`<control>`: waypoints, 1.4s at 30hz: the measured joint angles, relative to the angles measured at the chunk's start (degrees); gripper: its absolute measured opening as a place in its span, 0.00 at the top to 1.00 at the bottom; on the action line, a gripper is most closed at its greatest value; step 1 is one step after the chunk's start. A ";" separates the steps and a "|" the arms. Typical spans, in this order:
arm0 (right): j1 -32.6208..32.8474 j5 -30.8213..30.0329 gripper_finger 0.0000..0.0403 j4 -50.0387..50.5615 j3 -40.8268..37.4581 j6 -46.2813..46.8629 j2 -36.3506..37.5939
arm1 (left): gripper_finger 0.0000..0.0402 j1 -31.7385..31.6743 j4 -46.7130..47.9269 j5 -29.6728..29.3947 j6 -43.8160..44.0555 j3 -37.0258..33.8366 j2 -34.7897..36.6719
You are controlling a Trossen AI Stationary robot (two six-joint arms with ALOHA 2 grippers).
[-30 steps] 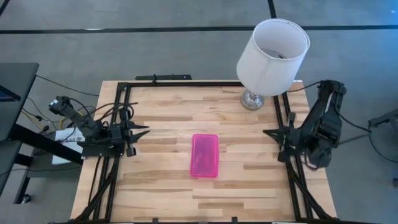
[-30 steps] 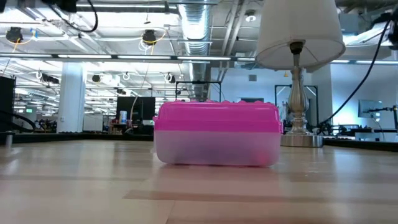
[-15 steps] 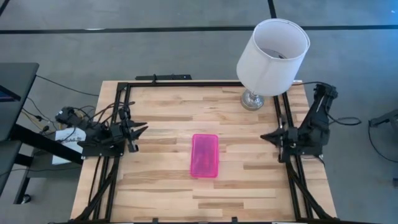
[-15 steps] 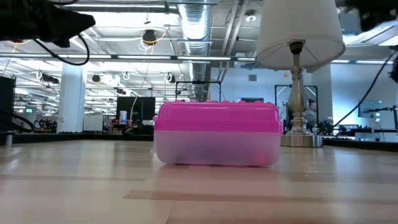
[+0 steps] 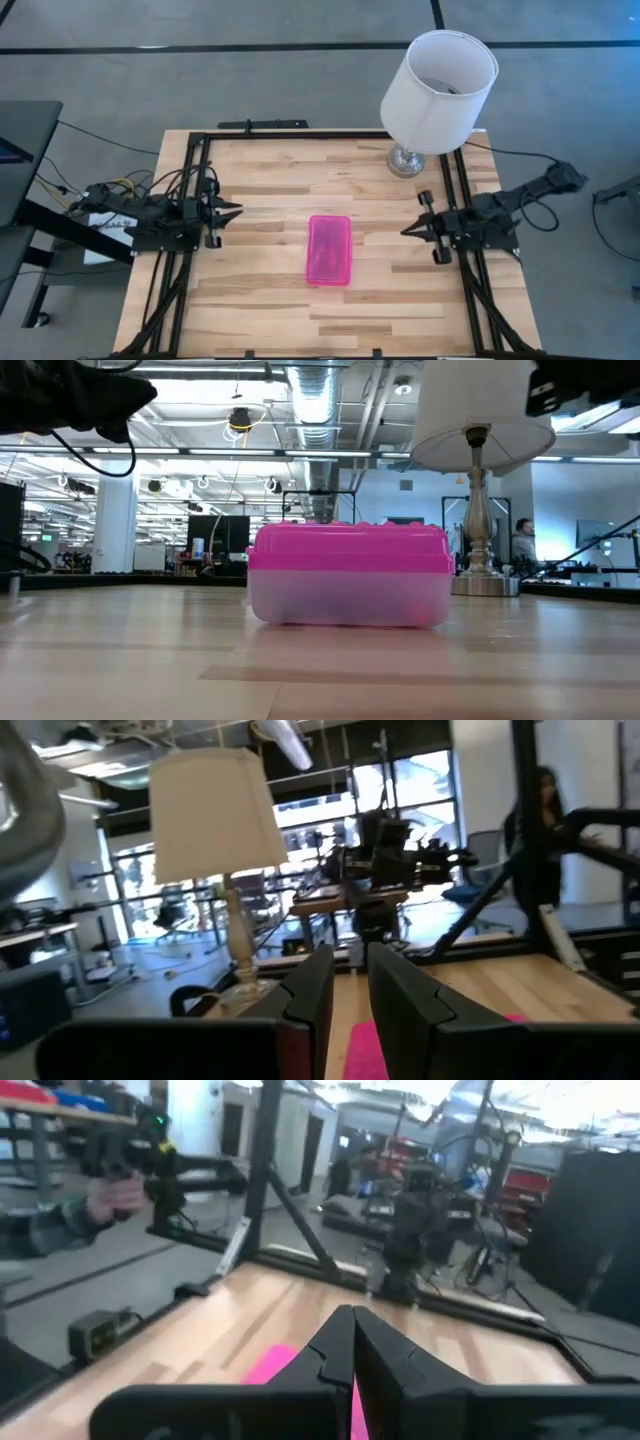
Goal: Pick & place school supplies into a supply box
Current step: Return to Home Position
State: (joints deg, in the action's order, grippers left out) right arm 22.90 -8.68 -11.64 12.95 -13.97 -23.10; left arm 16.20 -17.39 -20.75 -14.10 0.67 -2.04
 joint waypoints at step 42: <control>-21.05 14.83 1.00 13.00 -11.34 2.55 22.36 | 0.85 -7.04 9.93 10.50 -1.26 -0.07 1.92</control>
State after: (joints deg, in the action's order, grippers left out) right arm 1.85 6.15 1.36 1.61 -11.42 -0.74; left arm 9.16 -7.46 -10.25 -15.36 0.60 -0.12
